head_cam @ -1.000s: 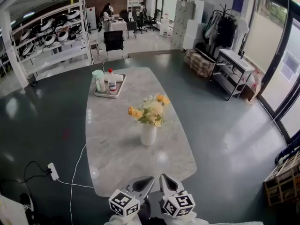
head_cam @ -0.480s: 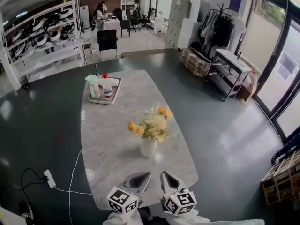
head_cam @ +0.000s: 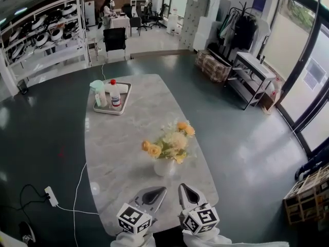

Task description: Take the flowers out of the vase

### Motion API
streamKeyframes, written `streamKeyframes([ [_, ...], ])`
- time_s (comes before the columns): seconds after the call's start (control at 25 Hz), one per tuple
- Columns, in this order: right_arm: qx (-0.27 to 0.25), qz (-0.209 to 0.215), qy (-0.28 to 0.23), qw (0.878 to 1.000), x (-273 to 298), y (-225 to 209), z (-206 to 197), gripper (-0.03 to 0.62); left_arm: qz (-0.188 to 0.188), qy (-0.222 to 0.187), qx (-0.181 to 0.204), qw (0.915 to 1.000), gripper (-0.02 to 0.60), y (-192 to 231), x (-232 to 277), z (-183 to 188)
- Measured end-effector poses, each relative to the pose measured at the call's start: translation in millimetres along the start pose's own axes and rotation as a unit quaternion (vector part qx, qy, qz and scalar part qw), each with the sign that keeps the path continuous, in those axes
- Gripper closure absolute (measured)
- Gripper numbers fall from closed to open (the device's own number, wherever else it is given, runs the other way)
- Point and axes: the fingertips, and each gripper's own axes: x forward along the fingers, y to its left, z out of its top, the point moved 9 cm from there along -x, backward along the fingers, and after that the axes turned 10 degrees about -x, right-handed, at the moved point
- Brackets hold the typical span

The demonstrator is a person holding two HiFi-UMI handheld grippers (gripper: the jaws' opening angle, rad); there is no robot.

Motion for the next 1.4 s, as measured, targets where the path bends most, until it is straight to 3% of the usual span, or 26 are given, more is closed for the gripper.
streamKeyframes([
  [0.36,-0.020,0.035,-0.016,0.999,7,-13,17,0.579,0.027,-0.011,-0.005,0.9996,0.580,-5,5,5],
  [0.4,-0.021,0.046,-0.016,0.999,8,-16,20,0.479,0.033,-0.014,-0.008,0.9993,0.580,-6,6,6],
  [0.48,-0.025,0.064,-0.018,0.997,10,-21,24,0.402,0.044,-0.022,-0.015,0.9987,0.580,-7,8,7],
  [0.64,-0.040,0.072,-0.036,0.996,15,-32,34,0.161,0.067,-0.034,-0.025,0.9968,0.580,-9,14,10],
  [0.76,-0.040,0.079,-0.040,0.995,22,-41,36,0.067,0.086,-0.040,-0.026,0.9951,0.580,-7,15,11],
  [1.4,-0.066,0.133,-0.018,0.989,78,-81,38,0.051,0.175,-0.036,-0.013,0.9838,0.580,47,31,33],
])
